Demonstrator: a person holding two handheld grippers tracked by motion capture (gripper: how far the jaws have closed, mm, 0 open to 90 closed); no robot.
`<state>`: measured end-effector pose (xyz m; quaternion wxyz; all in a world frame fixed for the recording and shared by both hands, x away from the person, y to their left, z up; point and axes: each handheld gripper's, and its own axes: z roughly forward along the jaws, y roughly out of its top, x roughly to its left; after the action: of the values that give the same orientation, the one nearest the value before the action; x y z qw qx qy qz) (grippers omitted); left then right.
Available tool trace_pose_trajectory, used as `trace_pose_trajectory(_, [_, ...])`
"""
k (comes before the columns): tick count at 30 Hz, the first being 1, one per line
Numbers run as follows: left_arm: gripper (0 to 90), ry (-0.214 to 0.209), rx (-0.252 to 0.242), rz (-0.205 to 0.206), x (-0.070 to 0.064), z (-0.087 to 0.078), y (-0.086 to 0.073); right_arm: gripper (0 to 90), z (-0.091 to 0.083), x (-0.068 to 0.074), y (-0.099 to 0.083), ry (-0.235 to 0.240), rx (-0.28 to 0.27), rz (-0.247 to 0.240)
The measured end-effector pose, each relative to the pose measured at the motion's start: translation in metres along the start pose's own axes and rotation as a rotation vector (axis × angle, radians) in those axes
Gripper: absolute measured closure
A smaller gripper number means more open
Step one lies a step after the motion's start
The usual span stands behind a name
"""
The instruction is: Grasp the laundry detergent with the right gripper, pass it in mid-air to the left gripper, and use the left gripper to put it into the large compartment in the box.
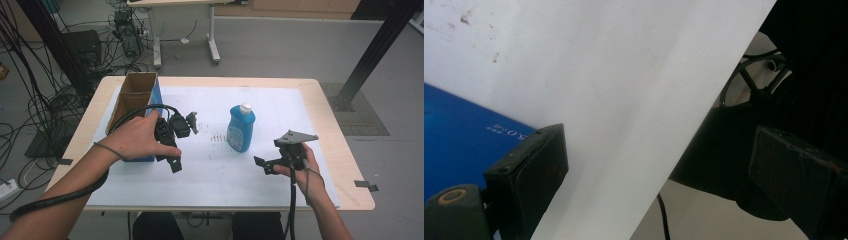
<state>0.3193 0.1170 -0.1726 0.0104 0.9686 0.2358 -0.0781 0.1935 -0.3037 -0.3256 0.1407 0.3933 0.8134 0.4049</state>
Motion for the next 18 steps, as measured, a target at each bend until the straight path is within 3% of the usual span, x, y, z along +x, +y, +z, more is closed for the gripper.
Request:
trace_pose_trajectory(5, [9.0,-0.001,0.003,0.015,-0.001,0.001,0.002,3.5,0.005,0.000,-0.006,-0.006,-0.023,0.005])
trace_pose_trajectory(18, [9.1,-0.004,-0.003,0.006,0.000,0.002,0.001,3.5,0.015,0.002,-0.014,-0.014,-0.067,0.015])
